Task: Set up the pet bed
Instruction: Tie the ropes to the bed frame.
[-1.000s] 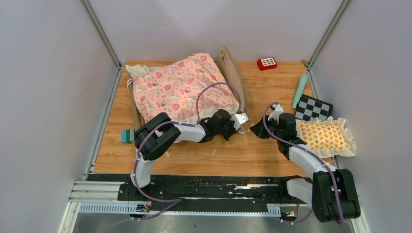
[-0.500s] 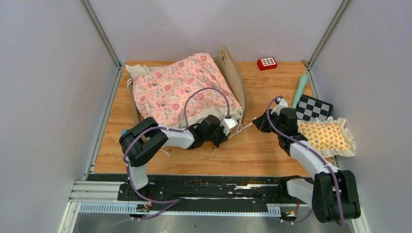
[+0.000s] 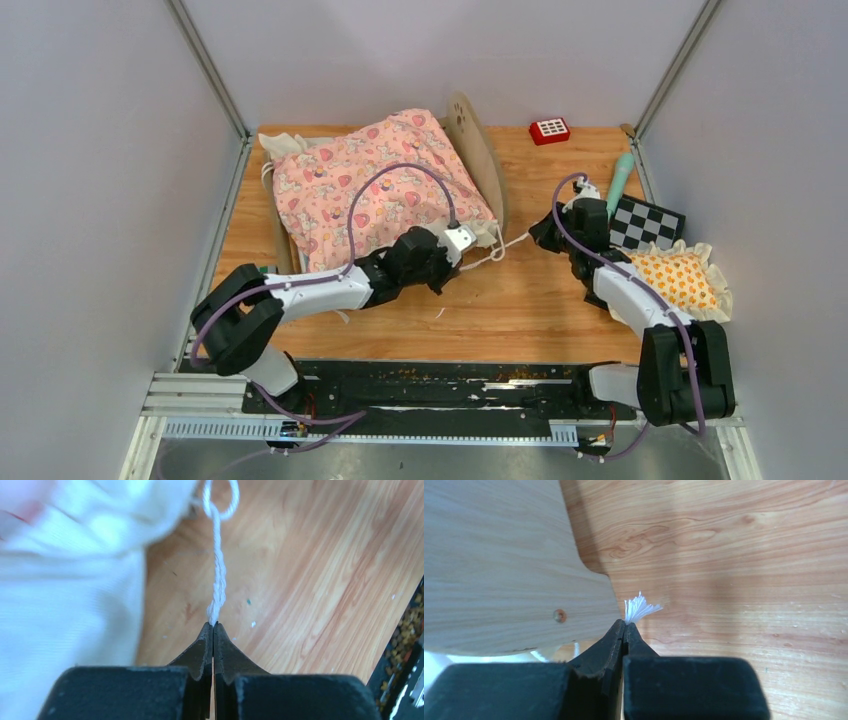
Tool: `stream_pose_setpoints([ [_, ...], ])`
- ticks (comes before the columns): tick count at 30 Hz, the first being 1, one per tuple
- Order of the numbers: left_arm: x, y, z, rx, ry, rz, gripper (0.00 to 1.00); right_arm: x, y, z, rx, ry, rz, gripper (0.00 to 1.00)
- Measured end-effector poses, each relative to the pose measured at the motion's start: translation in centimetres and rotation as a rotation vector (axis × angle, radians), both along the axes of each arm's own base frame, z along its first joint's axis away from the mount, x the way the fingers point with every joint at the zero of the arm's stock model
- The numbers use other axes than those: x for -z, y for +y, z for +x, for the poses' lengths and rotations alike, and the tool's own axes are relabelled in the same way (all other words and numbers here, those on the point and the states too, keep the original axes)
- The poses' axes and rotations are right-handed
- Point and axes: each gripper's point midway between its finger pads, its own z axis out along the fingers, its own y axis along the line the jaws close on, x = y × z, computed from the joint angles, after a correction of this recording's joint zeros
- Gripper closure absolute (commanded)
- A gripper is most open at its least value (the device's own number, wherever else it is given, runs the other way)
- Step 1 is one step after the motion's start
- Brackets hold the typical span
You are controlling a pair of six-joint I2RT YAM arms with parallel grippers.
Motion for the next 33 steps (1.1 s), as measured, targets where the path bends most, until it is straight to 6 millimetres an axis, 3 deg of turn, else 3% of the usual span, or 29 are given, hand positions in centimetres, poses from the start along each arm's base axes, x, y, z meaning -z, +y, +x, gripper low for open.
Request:
stream_pose_setpoints([
  [6,-6.6,0.6,2.2,-0.101,-0.121,-0.058,1.00,1.5,-1.2,0.2,0.072,0.054,-0.031,1.00],
  [10,-8.2,1.9,3.4,-0.174,-0.154,-0.047,1.00,1.4,-2.3,0.6,0.144,0.062,-0.053,1.00],
  [20,-7.7,4.7,4.8,-0.252,-0.162,0.053,1.00,0.2,-6.1,1.9,0.356,0.060,-0.116,1.00],
  [33,-7.6,5.3,4.7,-0.246,-0.165,0.067,1.00,-0.5,-9.5,1.7,0.513,0.076,-0.189,1.00],
])
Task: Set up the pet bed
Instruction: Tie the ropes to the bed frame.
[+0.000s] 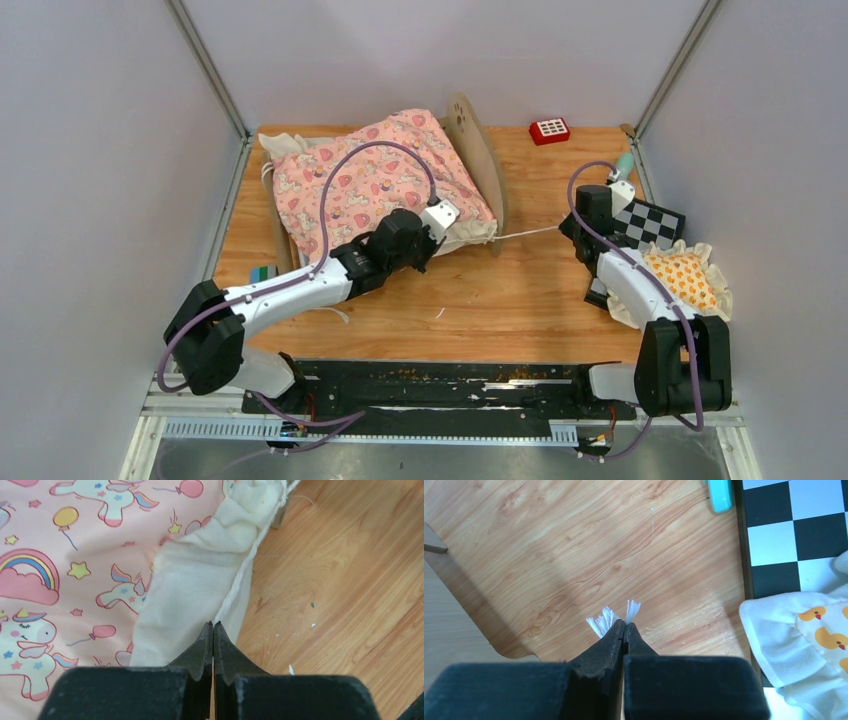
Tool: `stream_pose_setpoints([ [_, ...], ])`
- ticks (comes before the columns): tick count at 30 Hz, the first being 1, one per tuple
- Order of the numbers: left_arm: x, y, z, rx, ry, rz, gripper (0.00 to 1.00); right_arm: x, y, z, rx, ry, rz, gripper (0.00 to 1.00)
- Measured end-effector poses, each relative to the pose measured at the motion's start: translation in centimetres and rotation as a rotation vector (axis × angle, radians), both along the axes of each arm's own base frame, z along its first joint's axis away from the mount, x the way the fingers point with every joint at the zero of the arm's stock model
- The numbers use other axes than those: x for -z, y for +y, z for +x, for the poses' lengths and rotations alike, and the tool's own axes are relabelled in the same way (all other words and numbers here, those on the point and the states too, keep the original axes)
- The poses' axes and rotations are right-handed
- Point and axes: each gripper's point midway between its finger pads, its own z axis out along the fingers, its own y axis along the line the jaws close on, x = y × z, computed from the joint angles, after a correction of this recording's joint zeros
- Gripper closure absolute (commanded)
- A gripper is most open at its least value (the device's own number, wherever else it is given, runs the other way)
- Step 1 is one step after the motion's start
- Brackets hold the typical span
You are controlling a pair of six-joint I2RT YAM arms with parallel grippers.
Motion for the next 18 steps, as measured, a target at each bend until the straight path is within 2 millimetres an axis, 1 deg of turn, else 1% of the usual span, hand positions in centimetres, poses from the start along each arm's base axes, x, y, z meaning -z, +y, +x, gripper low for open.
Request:
stream_pose_setpoints([
  [5,0.5,0.7,-0.8,0.008,0.004,-0.008,1.00,0.2,-0.3,-0.3,0.012,0.014,-0.007,1.00],
  [10,0.6,1.2,-0.9,-0.009,0.000,-0.023,1.00,0.4,-0.8,-0.4,0.025,0.023,-0.013,1.00],
  [12,0.8,2.6,-0.7,-0.051,0.001,-0.012,1.00,0.3,-2.3,-0.6,0.080,0.021,-0.041,1.00],
  [14,0.8,3.5,-0.5,-0.081,0.003,-0.014,1.00,0.2,-3.8,-0.8,0.134,0.021,-0.063,1.00],
  [16,0.7,3.9,-0.3,-0.100,0.002,-0.015,1.00,0.1,-4.7,-0.9,0.166,0.021,-0.077,1.00],
  [18,0.8,4.0,-0.3,-0.105,0.005,-0.017,1.00,0.1,-5.2,-1.0,0.182,0.022,-0.086,1.00],
])
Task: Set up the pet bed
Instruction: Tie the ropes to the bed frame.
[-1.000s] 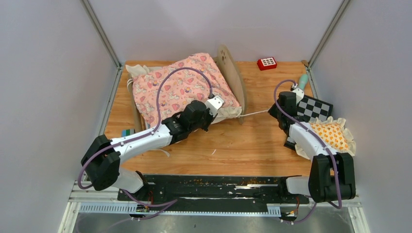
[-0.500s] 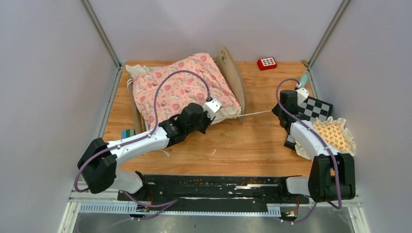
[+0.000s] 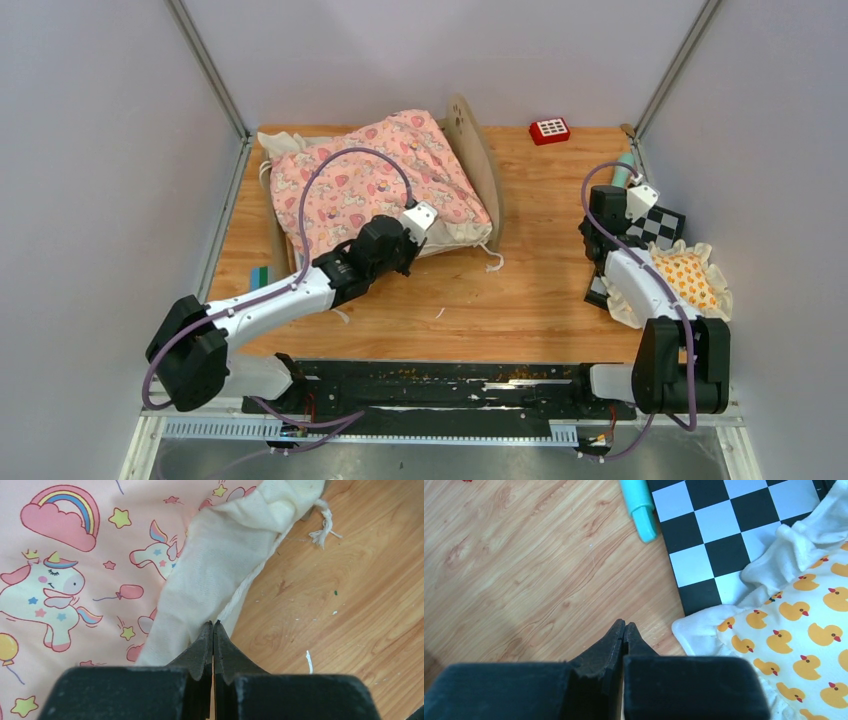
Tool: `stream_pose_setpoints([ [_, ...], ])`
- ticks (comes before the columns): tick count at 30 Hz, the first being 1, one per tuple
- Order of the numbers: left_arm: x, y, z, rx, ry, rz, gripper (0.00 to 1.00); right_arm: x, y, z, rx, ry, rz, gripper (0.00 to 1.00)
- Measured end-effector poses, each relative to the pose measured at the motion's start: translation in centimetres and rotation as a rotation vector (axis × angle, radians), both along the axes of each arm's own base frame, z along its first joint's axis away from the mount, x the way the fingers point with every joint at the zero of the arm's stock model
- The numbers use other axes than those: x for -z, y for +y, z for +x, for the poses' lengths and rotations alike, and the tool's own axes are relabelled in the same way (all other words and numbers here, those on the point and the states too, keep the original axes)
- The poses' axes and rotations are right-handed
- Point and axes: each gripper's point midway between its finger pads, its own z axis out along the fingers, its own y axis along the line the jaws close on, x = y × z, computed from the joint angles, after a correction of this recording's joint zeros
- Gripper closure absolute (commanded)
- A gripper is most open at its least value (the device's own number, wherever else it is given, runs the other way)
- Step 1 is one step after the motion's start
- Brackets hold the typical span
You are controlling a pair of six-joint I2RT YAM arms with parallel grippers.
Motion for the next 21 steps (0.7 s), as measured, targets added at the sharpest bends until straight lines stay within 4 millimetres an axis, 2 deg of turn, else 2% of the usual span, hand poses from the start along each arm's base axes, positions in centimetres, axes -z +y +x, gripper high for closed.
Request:
stream_pose_setpoints([
  [3,0.2,-0.5,-0.4,0.034,0.021,-0.014,0.96,0.0,0.0,0.0,-0.005,-0.002,-0.001,1.00],
  [4,0.4,-0.9,-0.7,0.057,0.035,-0.019,0.91,0.0,0.1,0.0,-0.010,-0.003,0.001,0.99],
  [7,1.8,-2.3,-1.7,0.135,0.101,-0.023,0.68,0.0,0.7,0.0,-0.044,-0.018,0.013,0.88],
  [10,3.3,-3.6,-3.1,0.206,0.159,-0.007,0.63,-0.4,1.4,-0.1,-0.093,-0.037,0.028,0.84],
  [14,3.7,-5.9,-6.7,0.338,0.201,-0.008,0.53,-1.3,2.5,0.1,-0.161,-0.075,0.049,0.79],
  [17,3.6,-7.9,-10.0,0.447,0.219,-0.010,0.50,-2.0,3.1,-0.2,-0.195,-0.106,0.059,0.76],
  [19,3.5,-8.4,-11.3,0.479,0.226,-0.009,0.46,-2.5,3.5,-0.4,-0.220,-0.126,0.061,0.75],
  [21,3.1,-8.0,-11.7,0.456,0.220,-0.016,0.36,-3.0,4.1,-0.8,-0.269,-0.146,0.062,0.74],
])
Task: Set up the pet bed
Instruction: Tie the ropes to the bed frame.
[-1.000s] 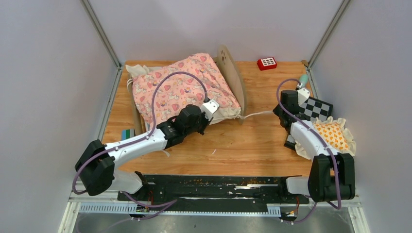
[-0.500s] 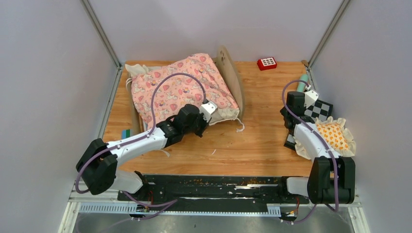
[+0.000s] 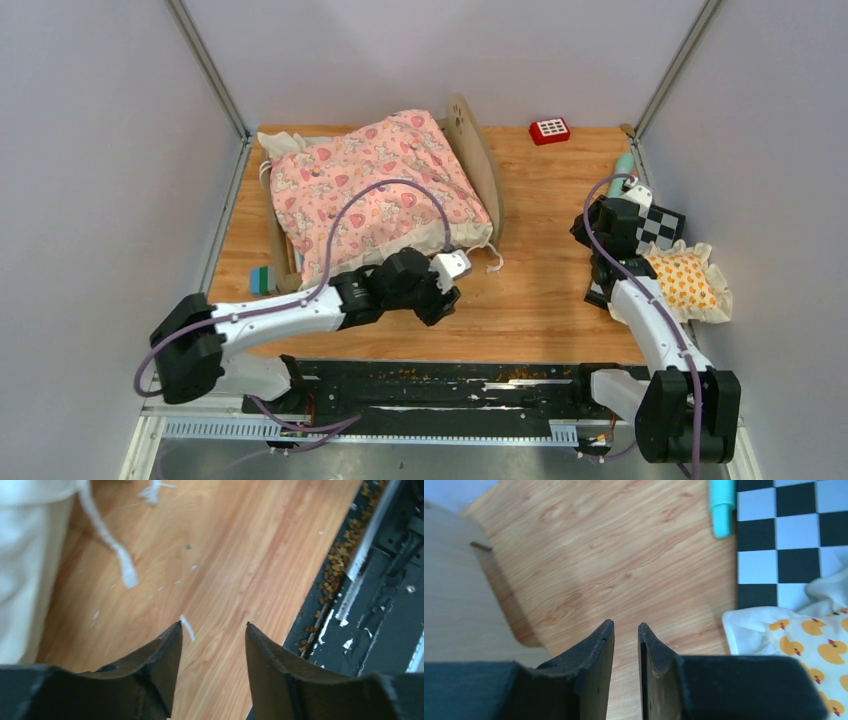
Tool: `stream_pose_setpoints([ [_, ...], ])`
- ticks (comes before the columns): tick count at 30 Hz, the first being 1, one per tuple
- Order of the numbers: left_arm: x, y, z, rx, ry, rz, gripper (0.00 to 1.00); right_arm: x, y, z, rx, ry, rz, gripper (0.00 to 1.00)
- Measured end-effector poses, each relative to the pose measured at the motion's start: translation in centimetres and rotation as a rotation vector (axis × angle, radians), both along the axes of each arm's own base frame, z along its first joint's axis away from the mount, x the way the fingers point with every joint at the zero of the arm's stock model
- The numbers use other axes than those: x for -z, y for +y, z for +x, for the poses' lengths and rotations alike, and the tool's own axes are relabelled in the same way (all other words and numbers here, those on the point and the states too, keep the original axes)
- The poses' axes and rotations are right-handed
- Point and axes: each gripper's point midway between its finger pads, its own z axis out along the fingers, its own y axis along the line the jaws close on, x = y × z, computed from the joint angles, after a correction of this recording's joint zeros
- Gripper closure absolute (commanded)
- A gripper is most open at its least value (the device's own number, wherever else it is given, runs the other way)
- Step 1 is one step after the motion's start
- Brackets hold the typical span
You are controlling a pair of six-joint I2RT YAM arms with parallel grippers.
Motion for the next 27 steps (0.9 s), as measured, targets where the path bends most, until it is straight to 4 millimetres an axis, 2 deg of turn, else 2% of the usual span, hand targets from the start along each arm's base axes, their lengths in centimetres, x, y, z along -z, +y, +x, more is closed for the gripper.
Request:
stream_pose_setpoints([
  [2,-1.1,1.8,0.4,-0.083,-0.025,-0.016,0.18,-0.6,0.8,-0.3,-0.060,-0.019,0.000,0.73],
  [4,-2.9,4.0,1.0,-0.190,-0.059,-0.044,0.06,-1.5,1.9,-0.4,-0.130,-0.046,0.009,0.68],
  [5,-4.3,5.4,1.5,-0.265,-0.080,-0.070,0.03,-2.1,2.7,-0.5,-0.172,-0.064,0.015,0.60],
  [7,-7.4,8.1,2.4,-0.421,-0.122,-0.139,0.02,-3.3,4.4,-0.7,-0.263,-0.105,0.015,0.39],
  [8,-8.7,9.6,2.7,-0.499,-0.137,-0.171,0.02,-3.8,5.3,-0.8,-0.306,-0.120,0.010,0.34],
  [11,-10.9,13.3,3.1,-0.671,-0.158,-0.228,0.02,-6.0,10.5,-1.5,-0.503,-0.176,-0.046,0.29],
  [12,-11.3,14.9,3.0,-0.735,-0.161,-0.240,0.02,-6.9,12.1,-1.6,-0.557,-0.196,-0.059,0.28],
  [13,-11.3,15.6,3.0,-0.758,-0.159,-0.240,0.02,-8.0,13.7,-1.8,-0.613,-0.219,-0.074,0.27],
  [14,-11.5,16.6,2.8,-0.793,-0.158,-0.249,0.02,-9.5,15.7,-1.9,-0.677,-0.253,-0.088,0.27],
  [16,-11.7,18.5,2.3,-0.849,-0.153,-0.263,0.02,-11.7,17.4,-1.4,-0.727,-0.299,-0.109,0.27],
  [17,-11.8,19.3,2.0,-0.870,-0.150,-0.274,0.02,-12.8,17.9,-0.9,-0.736,-0.321,-0.124,0.27],
  [20,-12.0,21.4,1.3,-0.919,-0.143,-0.309,0.02,-14.0,18.5,0.9,-0.733,-0.338,-0.169,0.29],
  [24,-11.8,23.4,0.6,-0.973,-0.137,-0.319,0.02,-12.7,19.7,3.9,-0.749,-0.289,-0.229,0.36],
  [27,-11.3,24.7,0.2,-1.006,-0.132,-0.315,0.02,-10.2,20.8,5.3,-0.768,-0.218,-0.264,0.55],
])
